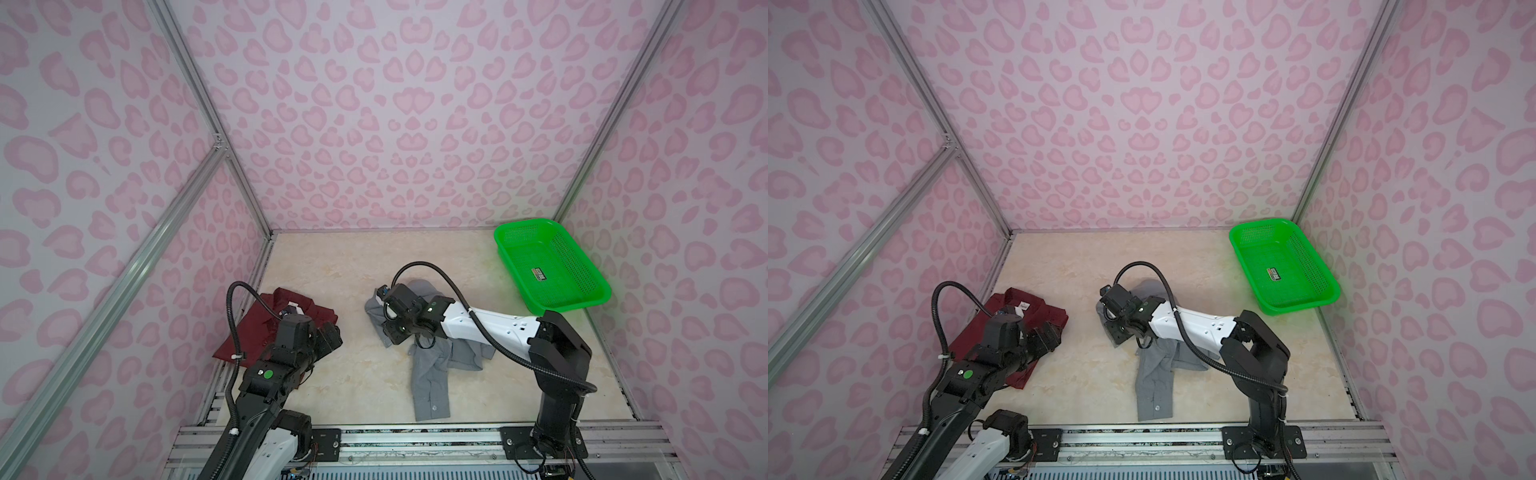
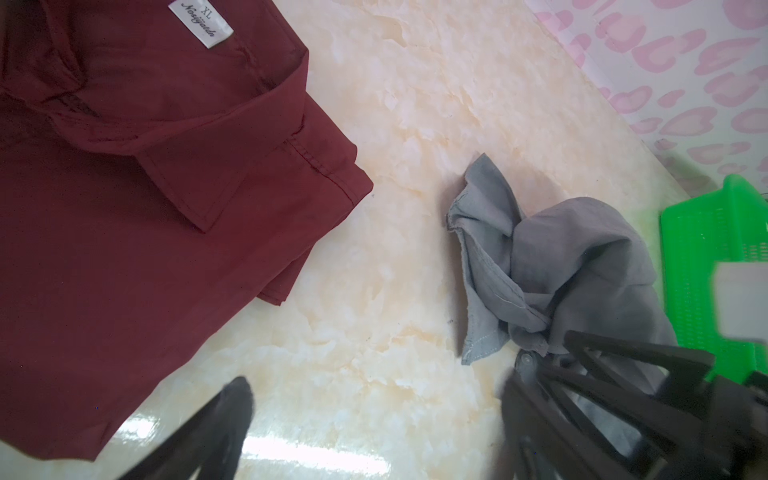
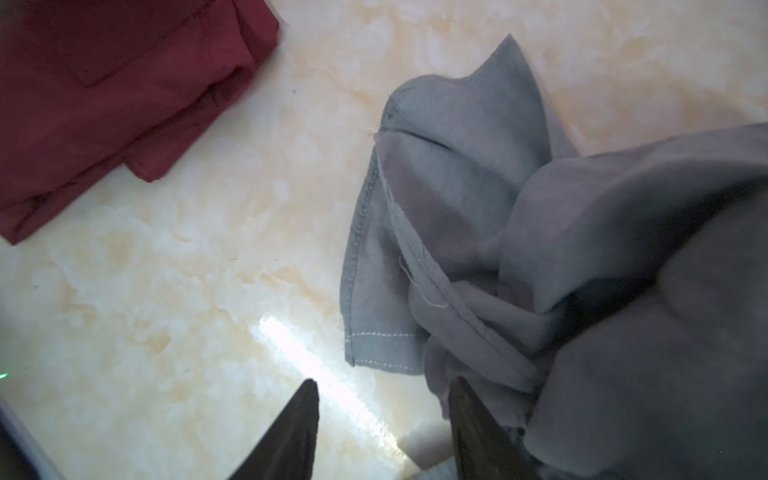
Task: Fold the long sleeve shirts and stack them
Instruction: 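Lower the right gripper onto the grey shirt and grasp its edge, then lift the grey shirt with the right gripper while the left reaches its hem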
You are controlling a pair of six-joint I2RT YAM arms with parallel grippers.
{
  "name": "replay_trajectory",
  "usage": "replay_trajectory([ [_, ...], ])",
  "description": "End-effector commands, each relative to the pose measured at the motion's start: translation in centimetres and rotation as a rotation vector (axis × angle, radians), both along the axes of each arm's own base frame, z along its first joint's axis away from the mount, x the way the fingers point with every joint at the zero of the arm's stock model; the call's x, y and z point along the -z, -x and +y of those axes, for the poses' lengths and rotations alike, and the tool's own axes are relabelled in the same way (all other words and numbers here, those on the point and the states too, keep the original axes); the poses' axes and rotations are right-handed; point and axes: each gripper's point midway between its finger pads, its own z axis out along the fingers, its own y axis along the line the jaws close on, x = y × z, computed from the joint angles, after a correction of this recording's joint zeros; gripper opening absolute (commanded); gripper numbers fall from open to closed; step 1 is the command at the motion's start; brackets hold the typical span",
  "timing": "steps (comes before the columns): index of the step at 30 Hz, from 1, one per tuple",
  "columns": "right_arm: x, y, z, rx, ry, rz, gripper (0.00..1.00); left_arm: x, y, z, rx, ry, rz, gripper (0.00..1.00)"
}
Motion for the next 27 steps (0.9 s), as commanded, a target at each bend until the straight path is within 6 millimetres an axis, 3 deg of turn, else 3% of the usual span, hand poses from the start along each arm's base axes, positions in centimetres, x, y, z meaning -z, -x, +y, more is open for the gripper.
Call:
replay_trajectory([
  [1,1.5,-2.2,-0.4,0.029,0.066,-0.039,0.51,0.6,0.4,0.0,0.002,0.000,0.025,0.96],
  [6,3.6,-3.7,0.9,0.016,0.074,-0.008,0.53,1.5,0.5,-0.6,0.016,0.031,0.042,0.96],
  [7,4.2,-3.8,1.0,0.014,0.075,0.002,0.47,1.7,0.5,-0.8,0.022,0.037,0.046,0.96],
  [9,4.4,-3.9,1.2,0.013,0.082,0.023,0.25,1.9,0.5,-0.9,0.024,0.048,0.050,0.95],
  [11,2.5,-4.2,1.6,0.005,0.060,0.013,0.09,2.0,0.6,-1.1,0.030,0.056,0.051,0.95],
  [12,0.5,-4.4,2.0,-0.004,0.034,-0.010,0.02,2.0,0.6,-1.1,0.032,0.058,0.050,0.95],
  [14,-4.5,-4.6,2.7,-0.020,-0.029,-0.058,0.00,1.9,0.5,-1.3,0.034,0.068,0.043,0.95],
  [18,-17.8,-3.6,3.2,-0.087,-0.202,-0.178,0.00,1.5,0.4,-1.7,0.046,0.094,0.032,0.94],
  [22,-29.6,-0.9,1.7,-0.141,-0.348,-0.327,0.00,0.2,0.0,-2.5,0.086,0.123,-0.007,0.94],
  [25,-35.6,1.1,-0.5,-0.150,-0.438,-0.388,0.00,-1.8,-0.2,-3.3,0.132,0.147,-0.061,0.95],
  [27,-38.0,2.2,-1.8,-0.157,-0.480,-0.412,0.00,-3.3,-0.4,-3.9,0.161,0.173,-0.104,0.95],
])
